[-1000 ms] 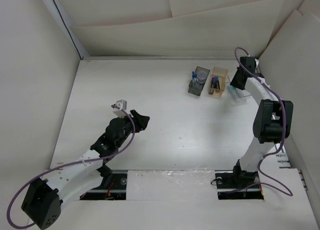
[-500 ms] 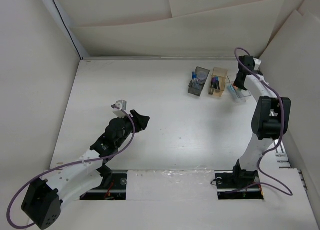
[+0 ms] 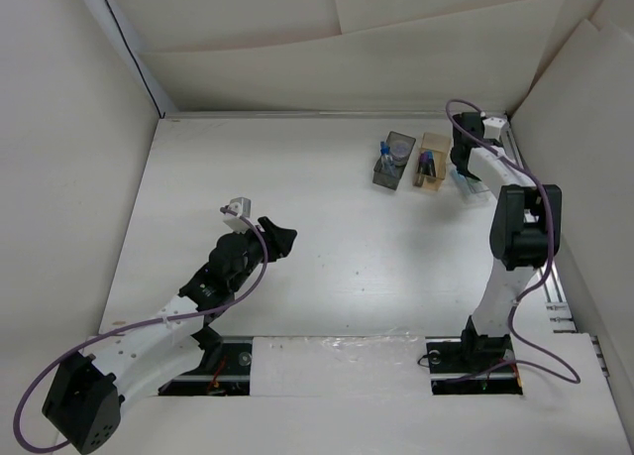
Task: Sort the stationery into containers
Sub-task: Place the stationery into the container
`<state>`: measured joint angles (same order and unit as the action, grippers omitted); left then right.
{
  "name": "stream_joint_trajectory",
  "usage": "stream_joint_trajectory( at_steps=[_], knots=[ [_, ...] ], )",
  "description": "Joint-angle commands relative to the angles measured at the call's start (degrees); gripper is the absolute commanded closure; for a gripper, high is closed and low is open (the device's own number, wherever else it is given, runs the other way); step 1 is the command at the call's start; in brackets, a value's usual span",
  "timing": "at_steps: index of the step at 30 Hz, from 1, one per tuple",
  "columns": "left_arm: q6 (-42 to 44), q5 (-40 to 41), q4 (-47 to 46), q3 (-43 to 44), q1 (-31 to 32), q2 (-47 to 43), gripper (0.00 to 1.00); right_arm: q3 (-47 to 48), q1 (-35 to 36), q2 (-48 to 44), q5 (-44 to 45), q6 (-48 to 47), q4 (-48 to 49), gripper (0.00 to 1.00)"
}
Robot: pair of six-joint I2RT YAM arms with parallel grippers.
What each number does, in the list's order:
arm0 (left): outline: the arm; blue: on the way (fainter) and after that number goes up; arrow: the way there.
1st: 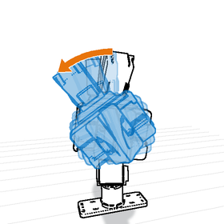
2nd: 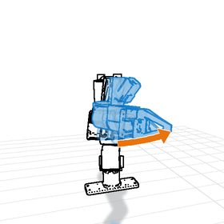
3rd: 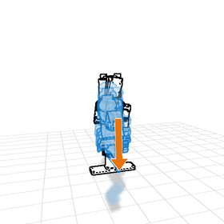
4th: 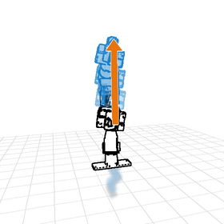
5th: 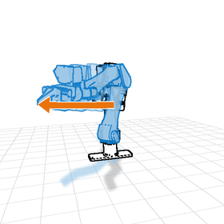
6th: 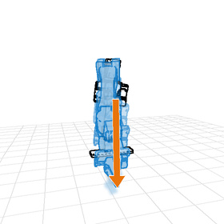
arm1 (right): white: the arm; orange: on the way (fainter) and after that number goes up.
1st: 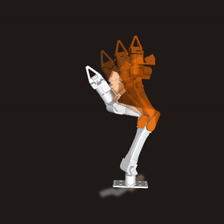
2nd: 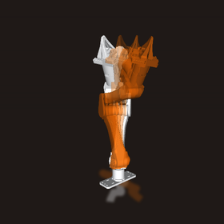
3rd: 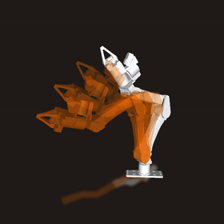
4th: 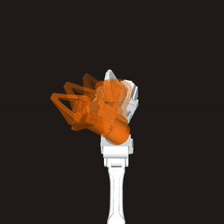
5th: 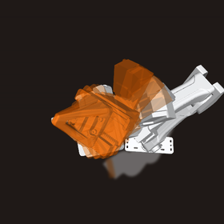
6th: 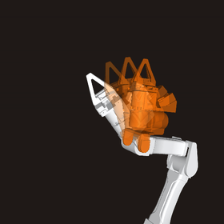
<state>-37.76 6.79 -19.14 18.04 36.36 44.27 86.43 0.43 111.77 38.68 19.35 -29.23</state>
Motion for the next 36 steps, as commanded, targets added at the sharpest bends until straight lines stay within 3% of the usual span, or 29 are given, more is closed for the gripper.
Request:
stream_joint_trajectory(
  at_steps=[1,10,19,28,36],
  knots=[
    [-0.04,0.51,-3.01,1.56,-0.06,-0.85,0.53,1.19,0.19,0.30,2.20,0.77,1.28,0.84],
    [-0.04,1.04,-3.01,1.56,-0.06,-0.85,0.53,3.22,2.29,3.01,6.68,-1.07,0.67,0.81],
    [-0.56,1.56,-3.54,1.03,-0.06,-0.85,0.53,1.63,3.96,3.55,9.14,-0.55,1.20,0.68],
    [-0.56,1.56,-3.01,1.03,-0.06,-0.85,0.53,0.23,5.02,-1.98,9.75,0.51,1.72,0.44],
    [-0.56,2.09,-1.96,1.64,-0.06,-1.38,0.48,-2.31,5.64,-10.24,5.89,2.88,1.98,0.44]
  ],
)
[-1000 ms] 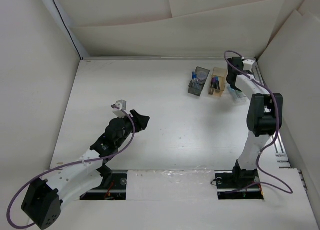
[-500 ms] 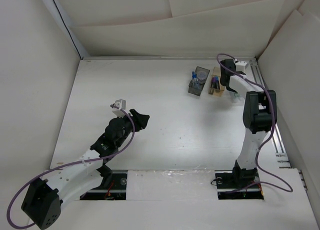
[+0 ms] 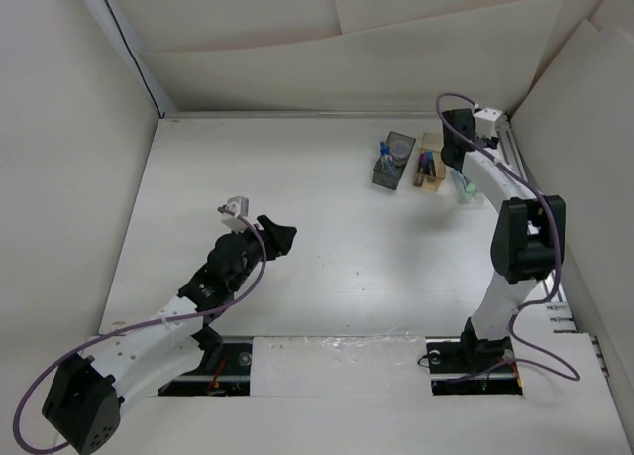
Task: Sort the stationery into containers
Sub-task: Place the stationery into the container
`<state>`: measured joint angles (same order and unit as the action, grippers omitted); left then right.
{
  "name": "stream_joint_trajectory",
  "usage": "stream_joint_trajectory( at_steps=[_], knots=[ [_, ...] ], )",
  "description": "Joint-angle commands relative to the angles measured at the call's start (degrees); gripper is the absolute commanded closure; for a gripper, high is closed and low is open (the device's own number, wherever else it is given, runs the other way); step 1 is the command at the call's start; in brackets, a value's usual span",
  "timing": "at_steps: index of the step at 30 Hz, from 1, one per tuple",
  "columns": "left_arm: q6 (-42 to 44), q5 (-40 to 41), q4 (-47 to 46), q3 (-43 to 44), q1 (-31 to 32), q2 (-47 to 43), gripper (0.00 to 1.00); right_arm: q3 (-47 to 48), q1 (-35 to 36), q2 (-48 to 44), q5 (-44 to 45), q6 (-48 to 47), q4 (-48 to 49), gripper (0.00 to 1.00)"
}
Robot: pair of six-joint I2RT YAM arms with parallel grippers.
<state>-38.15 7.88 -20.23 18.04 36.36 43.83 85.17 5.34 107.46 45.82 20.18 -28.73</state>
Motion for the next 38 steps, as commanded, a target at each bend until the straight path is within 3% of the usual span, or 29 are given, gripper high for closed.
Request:
stream_joint_trajectory(
  at_steps=[1,4,5,6,7,8,10,15,18,19,20,27,38],
  knots=[
    [-0.17,1.00,-0.87,1.64,-0.06,-0.94,0.48,-1.92,1.24,-7.43,-4.48,2.05,2.01,0.44],
    [-0.17,1.00,-0.87,2.17,-0.06,-1.56,0.47,-6.31,1.94,-13.93,-14.51,3.45,5.16,0.51],
    [-0.17,1.00,-0.34,2.17,-0.06,-1.56,0.47,-8.24,2.47,-15.95,-17.49,3.46,7.18,0.59],
    [-0.17,0.48,-0.34,2.17,-0.06,-2.08,0.32,-12.70,3.09,-20.23,-20.39,2.76,9.20,0.83],
    [-0.17,0.47,-0.34,2.17,-0.06,-2.09,0.01,-14.66,3.79,-22.27,-22.77,2.75,12.18,0.94],
    [0.61,-0.40,-0.34,2.78,-0.06,-2.09,0.00,-16.42,5.62,-24.12,-26.89,2.75,13.08,1.00],
    [0.62,-0.94,0.18,2.79,-0.06,-2.70,0.00,-20.29,8.18,-28.85,-31.13,1.53,14.40,1.00],
    [0.62,-0.94,3.70,4.72,-0.06,-3.23,0.00,-27.15,23.61,-37.13,-33.52,-0.06,14.93,1.00],
    [0.62,-0.94,7.56,6.39,-0.06,-3.76,0.00,-31.89,32.84,-41.79,-32.91,1.43,14.32,0.87],
    [0.62,-0.94,8.53,7.17,-0.06,-4.37,0.00,-34.17,34.89,-42.94,-32.90,2.22,14.32,0.80],
    [0.62,-0.94,9.93,7.70,-0.06,-5.07,0.00,-35.15,36.82,-44.95,-32.90,2.84,14.32,0.63],
    [-1.92,-0.24,12.58,7.71,-0.06,-13.75,0.00,-41.56,50.37,-49.63,-27.11,7.49,15.38,0.16],
    [-3.86,-1.56,9.94,4.11,-0.06,-20.46,0.00,-37.88,55.74,-47.96,-18.05,11.10,6.68,0.15]
  ],
)
